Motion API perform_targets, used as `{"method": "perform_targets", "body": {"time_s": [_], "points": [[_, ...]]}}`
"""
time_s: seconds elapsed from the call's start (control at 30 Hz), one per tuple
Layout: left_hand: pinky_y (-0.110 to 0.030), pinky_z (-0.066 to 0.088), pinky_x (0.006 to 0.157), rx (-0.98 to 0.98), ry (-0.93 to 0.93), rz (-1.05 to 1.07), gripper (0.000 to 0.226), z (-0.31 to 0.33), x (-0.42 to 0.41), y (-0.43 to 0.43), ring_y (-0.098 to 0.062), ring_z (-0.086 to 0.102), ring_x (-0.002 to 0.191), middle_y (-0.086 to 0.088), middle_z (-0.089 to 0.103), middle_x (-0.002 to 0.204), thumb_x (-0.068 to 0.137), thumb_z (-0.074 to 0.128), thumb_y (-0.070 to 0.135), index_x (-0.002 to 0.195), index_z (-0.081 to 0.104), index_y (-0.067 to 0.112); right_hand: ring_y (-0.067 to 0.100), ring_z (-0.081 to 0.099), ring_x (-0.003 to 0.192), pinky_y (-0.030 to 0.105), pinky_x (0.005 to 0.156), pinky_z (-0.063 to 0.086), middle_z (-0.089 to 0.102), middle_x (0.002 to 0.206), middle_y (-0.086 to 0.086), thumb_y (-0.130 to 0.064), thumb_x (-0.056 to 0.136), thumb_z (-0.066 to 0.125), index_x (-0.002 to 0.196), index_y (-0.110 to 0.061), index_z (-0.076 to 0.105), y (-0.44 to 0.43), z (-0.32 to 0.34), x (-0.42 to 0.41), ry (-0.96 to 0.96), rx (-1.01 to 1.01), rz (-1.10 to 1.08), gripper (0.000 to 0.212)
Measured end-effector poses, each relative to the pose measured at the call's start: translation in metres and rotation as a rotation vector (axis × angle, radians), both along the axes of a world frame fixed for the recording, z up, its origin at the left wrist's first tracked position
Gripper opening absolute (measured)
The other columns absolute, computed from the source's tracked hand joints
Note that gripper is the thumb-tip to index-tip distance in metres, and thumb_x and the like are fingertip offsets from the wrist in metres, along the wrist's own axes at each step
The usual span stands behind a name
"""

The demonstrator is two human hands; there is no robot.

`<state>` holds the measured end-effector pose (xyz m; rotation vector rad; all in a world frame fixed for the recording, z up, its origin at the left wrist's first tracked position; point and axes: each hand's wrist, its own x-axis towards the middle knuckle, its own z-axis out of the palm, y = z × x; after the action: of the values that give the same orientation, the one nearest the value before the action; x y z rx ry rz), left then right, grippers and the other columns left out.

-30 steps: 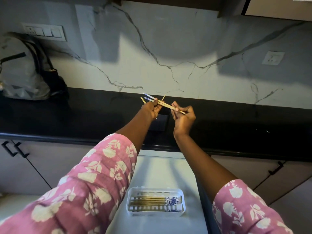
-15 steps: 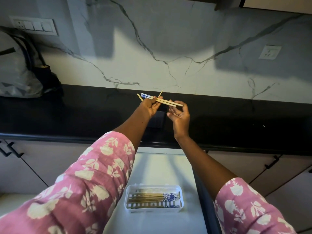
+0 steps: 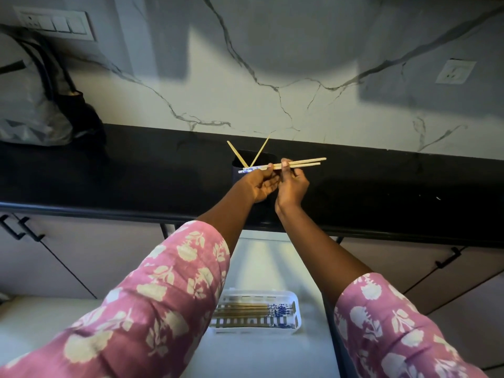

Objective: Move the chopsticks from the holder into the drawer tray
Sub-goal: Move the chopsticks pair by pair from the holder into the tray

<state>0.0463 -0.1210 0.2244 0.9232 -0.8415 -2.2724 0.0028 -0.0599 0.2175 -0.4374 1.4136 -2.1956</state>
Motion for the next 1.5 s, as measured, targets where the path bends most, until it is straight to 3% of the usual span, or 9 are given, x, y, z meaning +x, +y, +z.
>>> {"method": "perform_targets", "body": {"time_s": [0.2,0.37,0.63,0.8,0.9,1.13,1.3,1.4,1.5], "points": [[-0.029,0.051,0.074,-0.213,-0.414,-0.068,0.039,-0.049,0.032,-0.018,-0.018,0.065,0.092,-0.007,0.068,0.098,0.088,0.061,0.043,0.107,0.061,0.008,0.007,0.054,0.064,0.027,0.066,0.046,0.06,0.067,-0.003,-0.021,0.091,0.061,0.098,-0.004,0.069,-0.004,-0.027,-0.019,0.129,0.157,-0.095,0.019],[-0.024,0.043,0.06,-0.387,-0.674,0.021,0.024,-0.078,0.051,-0.041,-0.011,0.059,0.064,0.0,0.067,0.08,0.094,0.055,0.036,0.092,0.062,0.013,0.02,0.063,0.087,0.032,0.082,0.053,0.066,0.09,0.013,-0.011,0.094,0.056,0.103,0.006,0.065,0.004,-0.053,-0.025,0.151,0.194,-0.032,0.022],[-0.035,0.039,0.103,-0.886,-1.206,-0.217,0.038,-0.114,0.077,-0.076,-0.035,0.05,0.125,-0.02,0.055,0.134,0.099,0.044,0.027,0.126,0.06,0.006,0.022,0.067,0.085,0.032,0.084,0.056,0.067,0.095,0.018,-0.009,0.096,0.052,0.107,0.009,0.062,0.01,-0.095,-0.018,0.312,0.36,0.144,0.024],[-0.048,0.007,0.118,-0.908,-1.482,-0.316,0.06,-0.136,0.092,-0.093,-0.035,0.011,0.147,-0.005,0.011,0.161,0.096,0.044,0.045,0.149,0.027,0.025,0.039,0.068,0.087,0.043,0.083,0.055,0.07,0.09,0.027,-0.011,0.096,0.052,0.098,0.008,0.065,0.017,-0.112,-0.016,0.629,0.544,0.31,0.023],[-0.051,-0.001,0.118,-0.823,-1.535,-0.392,0.072,-0.145,0.101,-0.101,-0.038,-0.007,0.147,-0.003,-0.008,0.162,0.092,0.042,0.057,0.152,0.011,0.033,0.038,0.067,0.078,0.03,0.067,0.051,0.069,0.084,0.029,-0.012,0.096,0.051,0.096,0.008,0.064,0.022,-0.127,-0.01,0.88,0.659,0.428,0.024],[-0.053,-0.007,0.117,-0.759,-1.522,-0.463,0.072,-0.153,0.101,-0.105,-0.039,-0.02,0.145,0.001,-0.019,0.16,0.092,0.035,0.061,0.151,0.0,0.038,0.039,0.066,0.077,0.039,0.069,0.051,0.071,0.085,0.026,-0.018,0.098,0.046,0.127,-0.012,0.057,0.03,-0.147,0.019,1.315,0.866,0.652,0.032],[-0.053,-0.006,0.117,-0.725,-1.52,-0.453,0.071,-0.152,0.1,-0.106,-0.04,-0.019,0.145,0.005,-0.02,0.16,0.092,0.036,0.062,0.149,-0.001,0.043,0.038,0.067,0.086,0.039,0.073,0.052,0.069,0.095,0.02,-0.011,0.095,0.041,0.121,-0.012,0.056,0.044,-0.166,0.044,1.612,1.041,0.817,0.031],[-0.053,-0.007,0.117,-0.715,-1.515,-0.438,0.07,-0.151,0.099,-0.106,-0.039,-0.019,0.145,0.006,-0.02,0.159,0.092,0.037,0.06,0.149,0.0,0.044,0.034,0.071,0.064,0.032,0.058,0.054,0.07,0.071,0.017,-0.001,0.071,0.066,0.085,-0.003,0.068,0.057,-0.169,0.062,1.67,1.066,0.884,0.014],[-0.053,-0.008,0.117,-0.715,-1.512,-0.435,0.07,-0.151,0.098,-0.106,-0.038,-0.02,0.145,0.007,-0.02,0.159,0.092,0.037,0.06,0.149,0.0,0.044,0.02,0.059,0.029,0.015,0.037,0.044,0.056,0.035,0.005,-0.008,0.022,0.085,0.042,-0.011,0.06,0.064,-0.186,0.072,1.596,1.135,0.941,0.032]]}}
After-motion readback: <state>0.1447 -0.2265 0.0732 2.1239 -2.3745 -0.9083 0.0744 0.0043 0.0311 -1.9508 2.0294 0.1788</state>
